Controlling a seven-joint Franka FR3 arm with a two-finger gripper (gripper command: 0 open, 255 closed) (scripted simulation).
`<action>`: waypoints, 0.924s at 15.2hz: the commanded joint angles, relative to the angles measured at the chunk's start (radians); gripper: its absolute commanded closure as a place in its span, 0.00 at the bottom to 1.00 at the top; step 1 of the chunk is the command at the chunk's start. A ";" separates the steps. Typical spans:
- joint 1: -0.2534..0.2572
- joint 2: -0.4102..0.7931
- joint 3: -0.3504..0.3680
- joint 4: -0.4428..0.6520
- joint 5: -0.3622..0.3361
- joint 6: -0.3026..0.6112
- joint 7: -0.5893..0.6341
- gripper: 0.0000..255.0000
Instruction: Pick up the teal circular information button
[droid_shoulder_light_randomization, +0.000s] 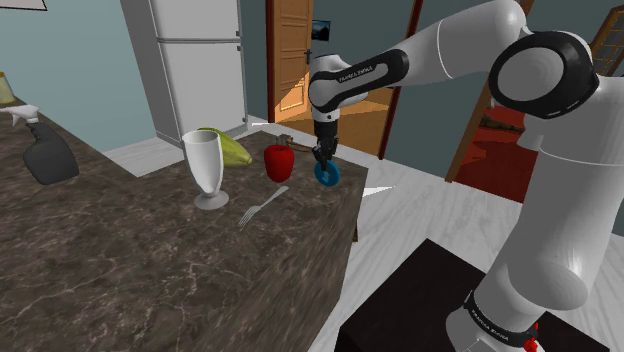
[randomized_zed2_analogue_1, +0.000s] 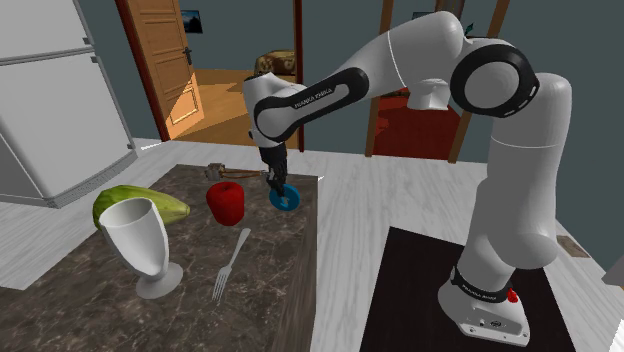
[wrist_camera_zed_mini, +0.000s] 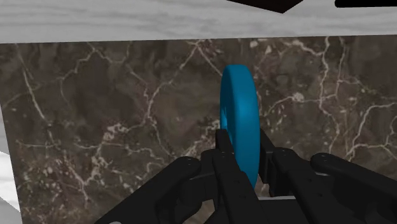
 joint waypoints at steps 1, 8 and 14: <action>0.000 -0.005 0.000 0.006 -0.001 -0.012 0.000 1.00; 0.000 -0.029 -0.001 0.070 -0.002 -0.100 -0.001 1.00; 0.001 -0.042 -0.001 0.134 -0.002 -0.177 -0.003 1.00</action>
